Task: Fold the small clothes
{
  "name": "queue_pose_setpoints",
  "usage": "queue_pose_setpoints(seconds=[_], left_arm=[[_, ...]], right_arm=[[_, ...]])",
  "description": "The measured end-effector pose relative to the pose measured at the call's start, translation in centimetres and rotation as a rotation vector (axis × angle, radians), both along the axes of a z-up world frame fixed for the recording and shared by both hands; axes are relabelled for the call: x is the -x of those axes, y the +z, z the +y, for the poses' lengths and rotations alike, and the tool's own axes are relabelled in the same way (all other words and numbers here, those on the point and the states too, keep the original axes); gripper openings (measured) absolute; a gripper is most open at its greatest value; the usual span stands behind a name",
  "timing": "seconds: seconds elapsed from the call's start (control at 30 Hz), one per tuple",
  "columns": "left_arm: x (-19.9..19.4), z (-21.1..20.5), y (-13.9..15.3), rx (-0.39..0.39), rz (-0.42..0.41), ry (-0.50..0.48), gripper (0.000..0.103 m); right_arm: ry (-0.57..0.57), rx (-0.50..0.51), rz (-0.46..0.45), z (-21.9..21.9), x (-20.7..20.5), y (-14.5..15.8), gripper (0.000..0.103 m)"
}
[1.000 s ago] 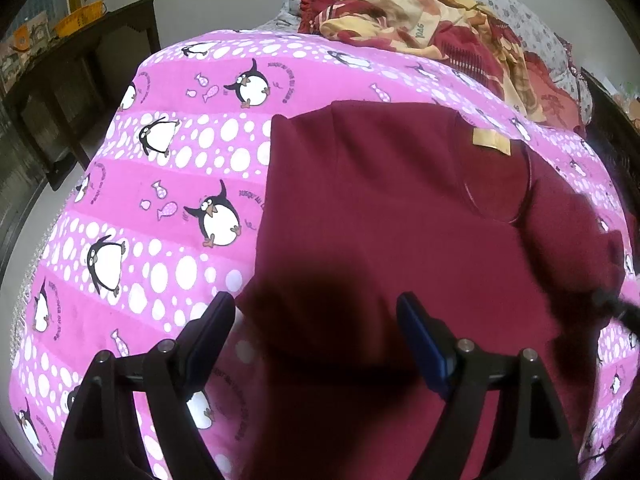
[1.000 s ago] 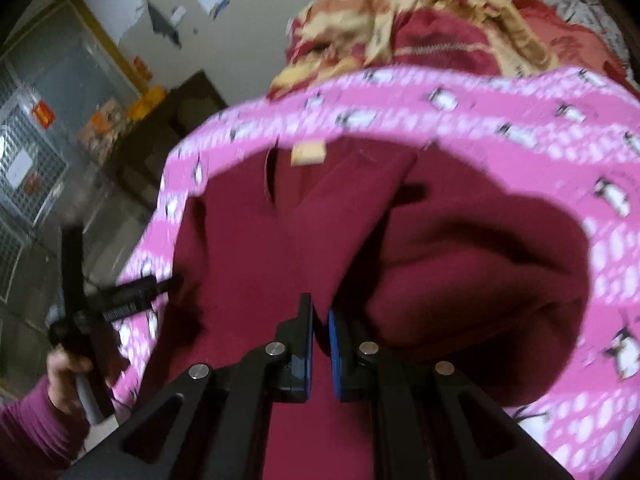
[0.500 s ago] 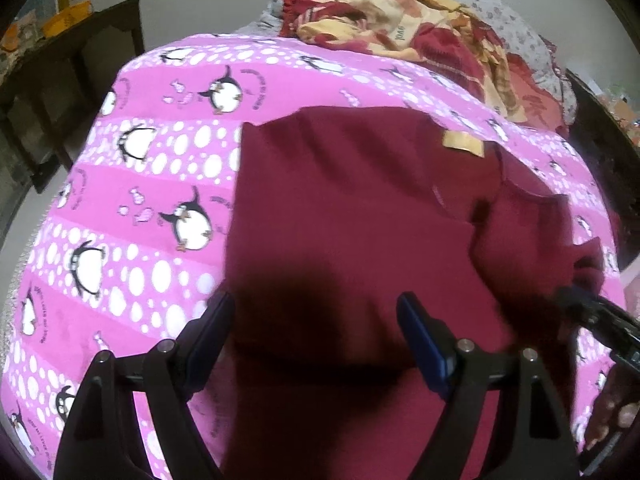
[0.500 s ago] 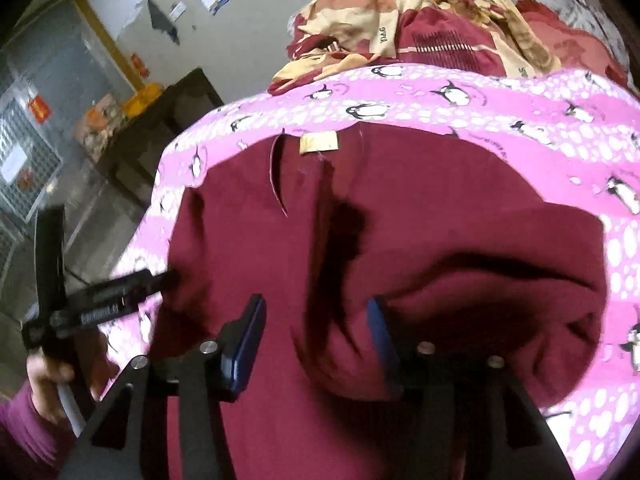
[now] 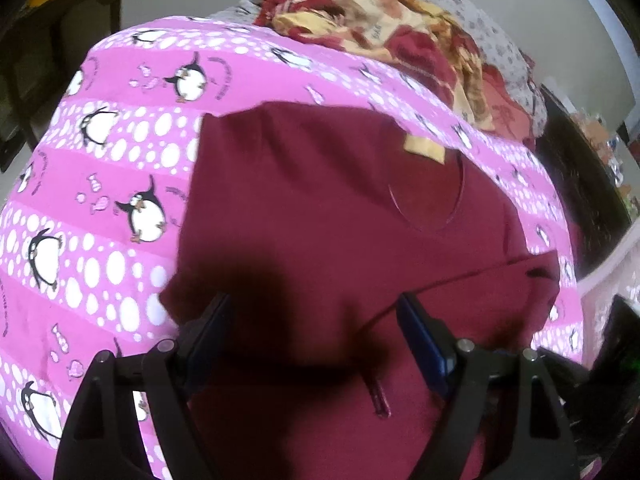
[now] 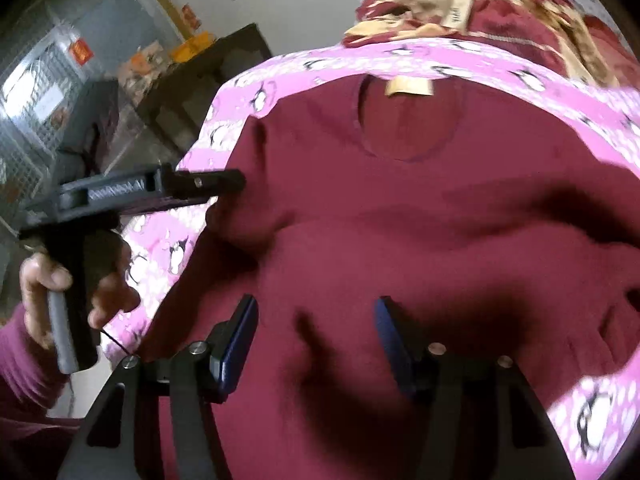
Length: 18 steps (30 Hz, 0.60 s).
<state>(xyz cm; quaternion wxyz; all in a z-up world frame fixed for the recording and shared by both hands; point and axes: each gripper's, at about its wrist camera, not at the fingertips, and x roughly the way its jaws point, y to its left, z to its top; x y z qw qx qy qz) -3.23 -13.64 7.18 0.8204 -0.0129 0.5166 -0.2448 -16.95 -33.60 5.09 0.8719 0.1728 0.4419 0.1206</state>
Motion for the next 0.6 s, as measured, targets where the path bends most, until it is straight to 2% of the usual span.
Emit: queue_pose_setpoints(seconds=[0.17, 0.3, 0.37, 0.43, 0.47, 0.53, 0.6], left_arm=[[1.5, -2.4, -1.0, -0.034, 0.001, -0.080, 0.082], [2.2, -5.4, -2.0, -0.168, -0.046, -0.145, 0.082], [2.6, -6.4, -2.7, -0.186, -0.017, -0.184, 0.069], [3.3, -7.3, -3.1, -0.218, -0.015, -0.224, 0.039], [3.7, -7.9, -3.2, -0.248, -0.027, -0.243, 0.036], [4.2, -8.4, -2.9, -0.252, -0.037, -0.274, 0.011], [4.0, -8.5, -2.1, -0.222, -0.025, -0.278, 0.011]], right_arm=[[-0.096, -0.053, -0.030, -3.4, 3.6, 1.4, 0.069], [-0.149, -0.102, -0.022, -5.0, 5.3, 1.8, 0.070], [-0.171, -0.114, -0.036, -5.8, 6.1, 2.1, 0.070], [-0.189, -0.112, -0.052, -6.2, 6.6, 2.5, 0.071], [-0.200, -0.115, -0.059, -6.7, 6.9, 2.7, 0.072], [-0.221, -0.118, -0.067, -7.4, 7.2, 2.8, 0.073], [-0.250, -0.117, -0.068, -8.2, 7.5, 2.8, 0.073]])
